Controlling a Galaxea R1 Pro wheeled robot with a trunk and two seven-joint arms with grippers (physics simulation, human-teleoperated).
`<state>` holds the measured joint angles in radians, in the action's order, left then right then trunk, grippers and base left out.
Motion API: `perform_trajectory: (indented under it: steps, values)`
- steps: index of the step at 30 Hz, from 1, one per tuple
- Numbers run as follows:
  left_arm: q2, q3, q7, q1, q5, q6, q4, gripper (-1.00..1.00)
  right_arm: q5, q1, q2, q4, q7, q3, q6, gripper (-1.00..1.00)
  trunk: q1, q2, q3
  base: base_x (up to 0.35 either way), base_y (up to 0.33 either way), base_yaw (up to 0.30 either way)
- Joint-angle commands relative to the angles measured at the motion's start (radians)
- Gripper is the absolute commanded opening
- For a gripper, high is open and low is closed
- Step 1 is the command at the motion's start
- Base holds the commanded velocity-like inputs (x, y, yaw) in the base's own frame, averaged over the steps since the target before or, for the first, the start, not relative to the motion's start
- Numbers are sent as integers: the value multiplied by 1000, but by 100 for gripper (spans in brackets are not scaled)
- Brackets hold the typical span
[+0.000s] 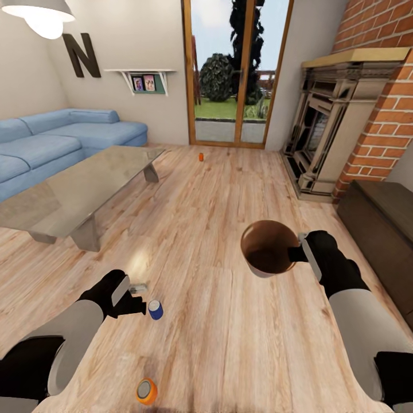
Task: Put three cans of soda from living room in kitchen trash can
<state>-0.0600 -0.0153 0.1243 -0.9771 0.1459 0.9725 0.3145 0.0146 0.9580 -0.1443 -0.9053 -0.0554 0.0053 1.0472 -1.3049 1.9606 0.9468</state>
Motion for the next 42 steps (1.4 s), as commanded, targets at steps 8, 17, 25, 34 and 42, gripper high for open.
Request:
perform_trajectory:
  steps: [8, 17, 25, 34, 42]
  values:
    - [7, 0, 9, 0, 0, 0, 0, 100, -13, 14, 0, 28, 3, 0, 0, -100, -31, 56, 33, 0, 0, 0]
    - [9, 0, 15, 0, 0, 0, 0, 100, -13, 15, 0, 71, 6, 0, 0, -100, -65, 119, 62, 0, 0, 0]
    - [17, 0, 24, 0, -1, -1, 0, 100, -13, 15, 1, 94, 5, 0, 0, -100, -96, 175, 87, 0, 0, 0]
    - [21, 0, 42, 0, 0, -1, 0, 100, -13, 15, 6, 98, 5, 3, 0, -100, -130, 238, 115, 0, 0, 0]
    - [22, -1, 44, 0, -1, -2, -4, 100, -13, 14, 13, 99, 5, 6, 0, -100, -161, 294, 140, 0, 0, 0]
